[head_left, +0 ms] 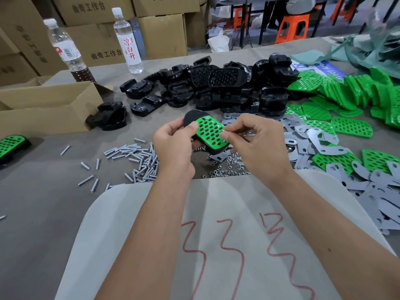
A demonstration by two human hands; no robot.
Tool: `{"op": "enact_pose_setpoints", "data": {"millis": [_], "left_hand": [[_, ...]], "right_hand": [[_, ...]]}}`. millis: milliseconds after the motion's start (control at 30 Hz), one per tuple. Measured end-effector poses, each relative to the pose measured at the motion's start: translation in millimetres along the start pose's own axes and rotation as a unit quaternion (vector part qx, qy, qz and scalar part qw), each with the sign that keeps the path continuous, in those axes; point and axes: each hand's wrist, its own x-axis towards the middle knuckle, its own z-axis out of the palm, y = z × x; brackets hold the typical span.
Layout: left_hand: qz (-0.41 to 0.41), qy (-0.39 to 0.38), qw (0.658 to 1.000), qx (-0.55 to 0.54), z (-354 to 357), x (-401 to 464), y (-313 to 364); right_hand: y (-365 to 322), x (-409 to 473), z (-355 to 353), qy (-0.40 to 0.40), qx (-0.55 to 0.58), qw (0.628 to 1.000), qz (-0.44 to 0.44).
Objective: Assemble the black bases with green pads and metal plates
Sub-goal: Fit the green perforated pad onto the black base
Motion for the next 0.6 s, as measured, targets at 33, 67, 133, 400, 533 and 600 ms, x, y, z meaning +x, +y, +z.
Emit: {"op": "enact_pose_setpoints", "data": {"millis": [33,67,133,400,533,600], "left_hand": [[-0.006,0.003,1.0,-0.007,0.5,0.1,-0.3],[-0.012,0.004,1.0,-0.013,0.8,0.4,-0.4],[-0.03,0.004,0.999,-0.026,0.9,0.9,-0.2],[-0.06,-0.007,0.997,-0.051,-1.6,4.2,3.0],[-0.061,-0.009,0.996,-0.063,2.3,-0.3,0.1],[-0.057,-0.005,0.995,-0.076,3.7,-2.3,-0.6]], "right_hand": [[-0.2,0.2,-0.3,-0.001,0.0,1.0,-0.001],[-0.7,-0.1,0.1,0.001,0.001,1.0,-0.003],[-2.3,-1.6,3.3,0.008,-0.001,1.0,-0.008],[-2.4,1.9,-6.1,-0.046,0.073,0.996,-0.001],[2.2,0.5,-2.8,-0.005,0.052,0.998,0.023],[2.8,1.9,-1.7,0.017,0.05,0.998,0.043]]}}
